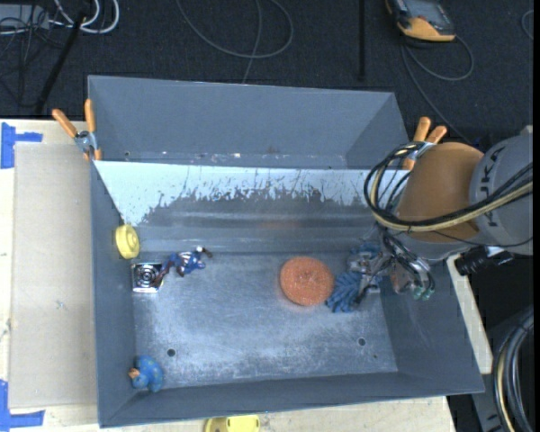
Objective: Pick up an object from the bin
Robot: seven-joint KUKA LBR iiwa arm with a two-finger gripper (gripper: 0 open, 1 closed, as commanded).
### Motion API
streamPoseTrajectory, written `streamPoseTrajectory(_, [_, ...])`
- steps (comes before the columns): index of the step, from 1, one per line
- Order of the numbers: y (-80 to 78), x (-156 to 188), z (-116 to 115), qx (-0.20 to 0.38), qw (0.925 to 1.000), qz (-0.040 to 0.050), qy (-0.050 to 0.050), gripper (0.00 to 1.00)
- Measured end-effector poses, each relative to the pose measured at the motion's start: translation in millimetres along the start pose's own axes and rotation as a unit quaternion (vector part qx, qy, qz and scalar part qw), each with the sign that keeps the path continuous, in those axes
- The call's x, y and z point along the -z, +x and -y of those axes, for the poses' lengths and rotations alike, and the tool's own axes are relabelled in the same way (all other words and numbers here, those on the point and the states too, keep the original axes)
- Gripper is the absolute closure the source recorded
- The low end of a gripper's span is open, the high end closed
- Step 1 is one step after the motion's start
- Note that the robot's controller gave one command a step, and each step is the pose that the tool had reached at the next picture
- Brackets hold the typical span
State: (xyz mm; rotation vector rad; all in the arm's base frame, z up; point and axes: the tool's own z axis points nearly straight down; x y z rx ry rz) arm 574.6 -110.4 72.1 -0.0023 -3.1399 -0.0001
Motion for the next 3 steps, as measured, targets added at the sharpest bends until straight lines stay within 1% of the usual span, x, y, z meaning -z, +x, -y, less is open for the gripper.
streamPoseTrajectory(1, [-8.2,119,6,0.011,0.9999,0.0015,0.0,1.0])
streamPoseTrajectory(2, [-8.2,119,6,0.012,0.9999,0.0015,0.0,1.0])
streamPoseTrajectory(3, [4.9,169,-2,0.003,1.0,-0.0021,-0.001,1.0])
